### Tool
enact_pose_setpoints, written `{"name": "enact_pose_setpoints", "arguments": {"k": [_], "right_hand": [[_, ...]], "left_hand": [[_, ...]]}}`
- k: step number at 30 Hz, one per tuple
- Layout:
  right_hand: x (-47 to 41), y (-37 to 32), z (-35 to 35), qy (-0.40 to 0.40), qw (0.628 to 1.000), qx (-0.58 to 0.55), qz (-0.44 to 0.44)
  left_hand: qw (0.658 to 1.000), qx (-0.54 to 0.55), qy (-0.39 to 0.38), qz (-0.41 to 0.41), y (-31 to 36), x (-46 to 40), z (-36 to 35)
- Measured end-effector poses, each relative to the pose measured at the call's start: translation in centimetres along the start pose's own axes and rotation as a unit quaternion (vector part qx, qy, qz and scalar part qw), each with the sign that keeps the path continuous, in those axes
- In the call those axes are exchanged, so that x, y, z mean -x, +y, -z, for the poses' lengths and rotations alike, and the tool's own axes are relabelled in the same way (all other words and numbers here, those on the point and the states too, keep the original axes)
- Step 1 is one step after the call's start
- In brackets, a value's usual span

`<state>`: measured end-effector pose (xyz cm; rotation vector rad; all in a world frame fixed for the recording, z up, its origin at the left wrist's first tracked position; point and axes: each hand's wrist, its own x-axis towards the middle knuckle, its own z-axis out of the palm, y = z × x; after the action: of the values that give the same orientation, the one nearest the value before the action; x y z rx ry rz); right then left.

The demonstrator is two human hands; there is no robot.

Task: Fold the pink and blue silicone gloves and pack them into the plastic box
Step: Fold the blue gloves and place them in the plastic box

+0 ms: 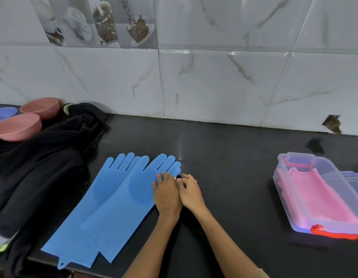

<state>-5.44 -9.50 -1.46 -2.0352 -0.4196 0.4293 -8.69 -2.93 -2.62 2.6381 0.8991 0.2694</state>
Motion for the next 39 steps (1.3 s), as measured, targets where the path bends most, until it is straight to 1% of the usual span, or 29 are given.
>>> {"name": "enact_pose_setpoints", "arguments": {"k": [3, 5, 8, 12, 14, 17, 20, 25, 32, 36, 39], "right_hand": [[0.1, 0.6, 1.7, 0.044, 0.998, -0.023, -0.033], [0.2, 1.2, 2.8, 0.089, 0.994, -0.034, -0.049], [0.4, 2.1, 4.8, 0.16, 0.982, -0.067, -0.073], [0.7, 3.7, 8.0, 0.23, 0.961, -0.099, -0.115], [0.7, 4.7, 9.6, 0.262, 0.952, -0.094, -0.126], [0.5, 6.3, 11.7, 0.304, 0.94, -0.075, -0.136], [0.1, 7.7, 13.6, 0.352, 0.928, -0.045, -0.115], [-1.8, 10.2, 15.7, 0.361, 0.927, -0.038, -0.092], [-6.0, 11.0, 17.5, 0.344, 0.938, -0.002, -0.051], [-8.1, 11.1, 18.2, 0.336, 0.941, 0.023, -0.033], [-9.2, 11.3, 18.5, 0.333, 0.942, 0.031, -0.02]], "left_hand": [[0.999, -0.007, -0.019, -0.033, 2.2, 0.7, -0.7], [0.998, -0.007, -0.028, -0.055, 3.6, 1.0, -1.1], [0.994, -0.002, -0.042, -0.101, 5.8, 1.6, -1.7], [0.984, 0.01, -0.068, -0.166, 9.0, 2.7, -2.4], [0.975, 0.019, -0.087, -0.202, 10.2, 2.9, -2.7], [0.956, 0.082, -0.141, -0.243, 11.4, 2.9, -2.9], [0.949, 0.103, -0.148, -0.26, 11.6, 3.0, -3.1], [0.951, 0.116, -0.141, -0.248, 11.1, 3.0, -3.8], [0.949, 0.063, -0.118, -0.286, 11.1, 1.2, -4.6], [0.944, 0.062, -0.121, -0.301, 11.4, 0.1, -5.3], [0.944, 0.05, -0.107, -0.309, 11.6, -0.5, -5.9]]}}
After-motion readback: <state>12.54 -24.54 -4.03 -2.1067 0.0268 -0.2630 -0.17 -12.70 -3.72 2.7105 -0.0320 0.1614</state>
